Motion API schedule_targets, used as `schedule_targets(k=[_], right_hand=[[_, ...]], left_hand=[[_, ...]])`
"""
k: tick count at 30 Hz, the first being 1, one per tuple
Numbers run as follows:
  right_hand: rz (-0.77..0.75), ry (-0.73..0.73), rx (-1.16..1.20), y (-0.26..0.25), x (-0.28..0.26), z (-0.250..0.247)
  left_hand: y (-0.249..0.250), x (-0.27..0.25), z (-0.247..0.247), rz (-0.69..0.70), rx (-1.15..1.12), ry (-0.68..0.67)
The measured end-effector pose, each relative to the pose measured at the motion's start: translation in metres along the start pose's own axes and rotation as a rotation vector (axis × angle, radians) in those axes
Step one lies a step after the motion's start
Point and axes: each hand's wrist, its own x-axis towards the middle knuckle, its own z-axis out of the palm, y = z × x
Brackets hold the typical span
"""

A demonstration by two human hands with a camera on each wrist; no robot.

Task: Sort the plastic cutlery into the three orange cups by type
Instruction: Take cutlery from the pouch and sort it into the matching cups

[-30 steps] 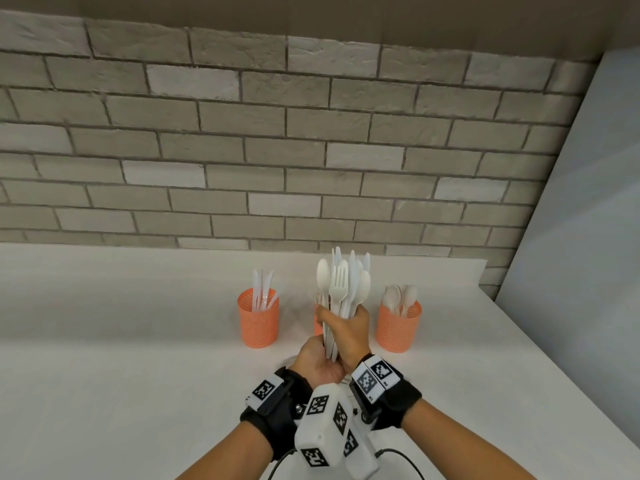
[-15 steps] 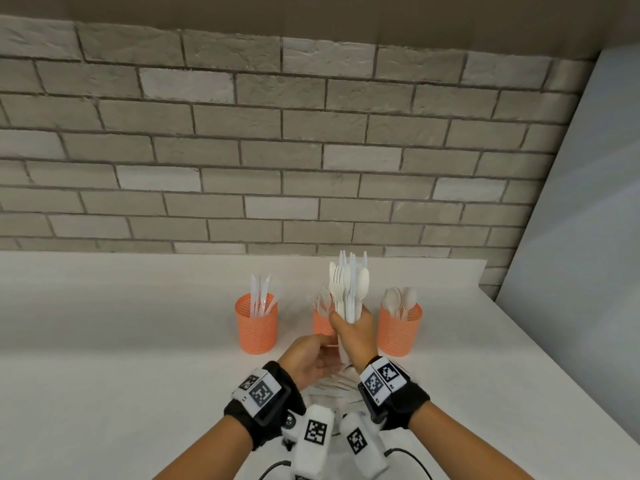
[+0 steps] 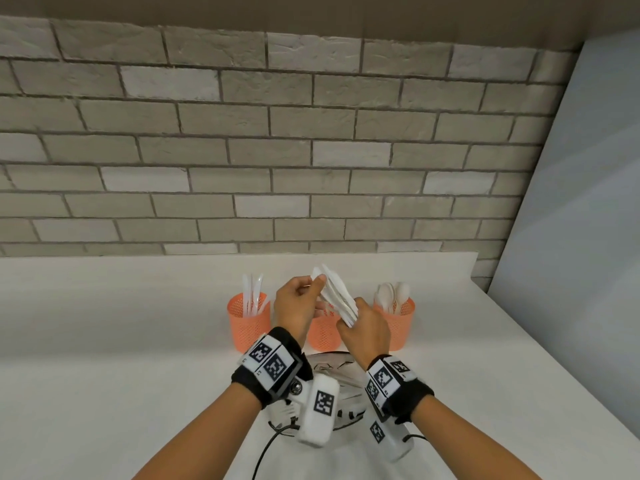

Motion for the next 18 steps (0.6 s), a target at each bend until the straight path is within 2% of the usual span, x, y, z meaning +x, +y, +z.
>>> schedule_targets(k=[5,10,14,18], right_hand=[[-0.003,-0.006,-0.033,0.006,-0.004,0.001],[0.003,-0.010,-0.032,0.011,-0.005,0.000],[-0.001,-0.015,-0.035,0.012,-0.007,0.003],[0.009,-0.044,0.053,0.009,-0.012,0.006]], left_hand=[[0.001,0.008,0.006,0.007,0.070,0.070],[0.007,0.011,0.006,0.057,0.013,0.183],[0.001,0.004,0.010,0.046,0.106,0.136],[0.000,-0.001,0.015,0.206,0.260,0.157]])
